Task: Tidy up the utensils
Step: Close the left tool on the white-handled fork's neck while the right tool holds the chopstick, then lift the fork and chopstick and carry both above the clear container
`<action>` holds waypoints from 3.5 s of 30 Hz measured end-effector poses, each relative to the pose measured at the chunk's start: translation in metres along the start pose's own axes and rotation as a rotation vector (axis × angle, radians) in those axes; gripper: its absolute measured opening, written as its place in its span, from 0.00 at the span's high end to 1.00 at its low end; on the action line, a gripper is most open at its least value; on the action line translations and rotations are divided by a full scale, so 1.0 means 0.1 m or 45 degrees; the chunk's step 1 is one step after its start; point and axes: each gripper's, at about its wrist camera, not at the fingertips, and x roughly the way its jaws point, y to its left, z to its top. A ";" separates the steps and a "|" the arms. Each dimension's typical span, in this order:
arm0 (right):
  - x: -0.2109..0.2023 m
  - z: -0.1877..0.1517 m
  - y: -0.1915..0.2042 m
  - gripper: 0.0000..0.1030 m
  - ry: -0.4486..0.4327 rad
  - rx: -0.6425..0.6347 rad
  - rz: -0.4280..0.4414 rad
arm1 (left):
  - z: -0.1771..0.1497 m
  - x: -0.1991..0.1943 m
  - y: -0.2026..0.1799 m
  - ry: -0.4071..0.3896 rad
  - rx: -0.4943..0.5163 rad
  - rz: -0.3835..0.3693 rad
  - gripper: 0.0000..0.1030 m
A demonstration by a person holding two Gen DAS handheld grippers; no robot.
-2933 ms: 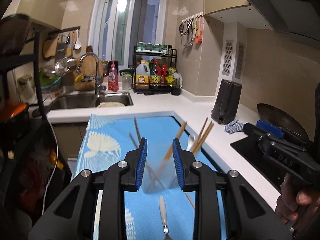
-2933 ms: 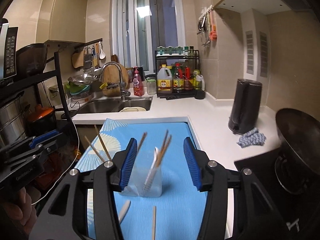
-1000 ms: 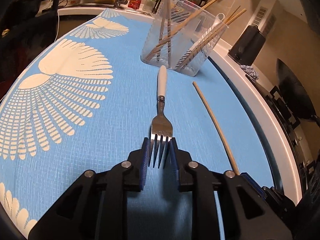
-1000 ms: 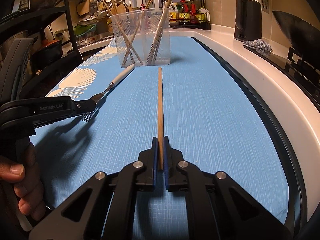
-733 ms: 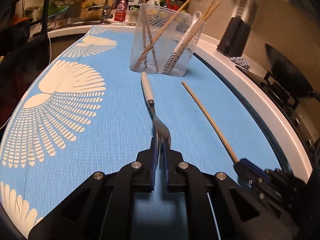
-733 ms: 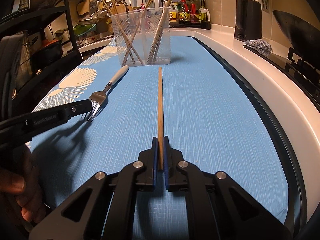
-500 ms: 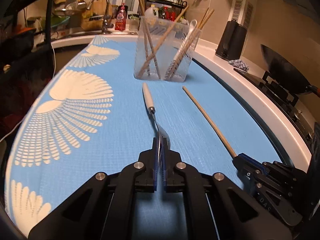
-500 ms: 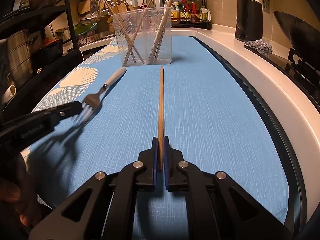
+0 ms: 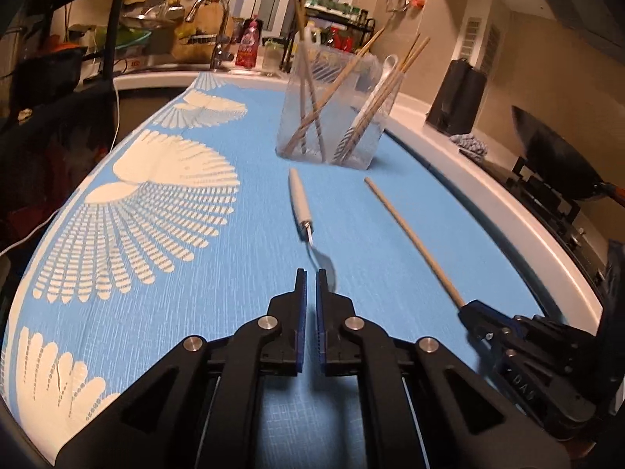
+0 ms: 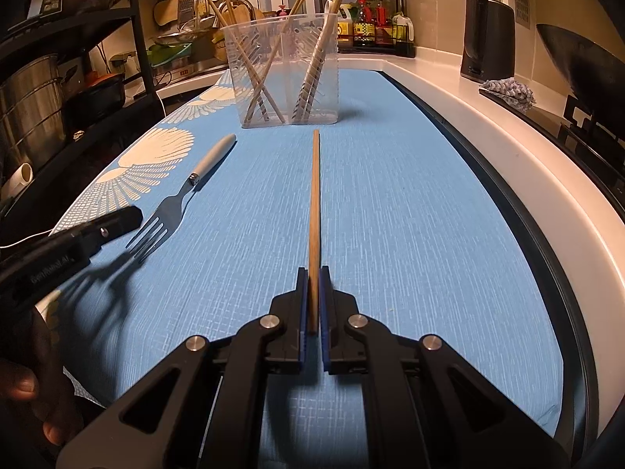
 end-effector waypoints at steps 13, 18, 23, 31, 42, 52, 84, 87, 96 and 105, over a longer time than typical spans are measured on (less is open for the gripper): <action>0.00 0.00 -0.01 0.95 -0.005 0.005 0.003 | -0.10 0.04 -0.07 -0.011 0.039 -0.001 0.82; 0.00 0.00 -0.02 0.95 -0.006 0.005 -0.001 | -0.15 0.10 -0.12 0.014 0.072 0.030 0.82; -0.01 0.00 -0.04 0.95 -0.008 0.007 -0.004 | -0.19 0.14 -0.18 0.015 0.101 0.072 0.93; -0.01 0.02 -0.09 0.95 -0.014 0.022 -0.034 | -0.27 0.01 -0.21 -0.010 0.120 0.073 0.95; 0.00 0.00 -0.09 0.92 -0.043 0.008 -0.054 | -0.35 0.02 -0.24 -0.057 0.134 0.097 0.95; 0.01 0.01 -0.08 0.95 -0.039 0.004 -0.056 | -0.34 0.03 -0.25 -0.065 0.144 0.101 0.95; -0.46 0.19 -0.04 0.95 -0.143 -0.042 -0.087 | -0.31 -0.32 -0.25 -0.187 0.227 0.138 0.77; -0.41 0.14 -0.06 0.95 -0.123 -0.041 -0.081 | -0.37 -0.28 -0.22 -0.160 0.212 0.129 0.77; -0.40 0.11 -0.04 0.95 -0.122 -0.041 -0.065 | -0.47 -0.20 -0.25 -0.120 0.239 0.126 0.95; -0.41 0.12 -0.03 0.95 -0.126 -0.043 -0.065 | -0.46 -0.28 -0.30 -0.167 0.271 0.143 0.97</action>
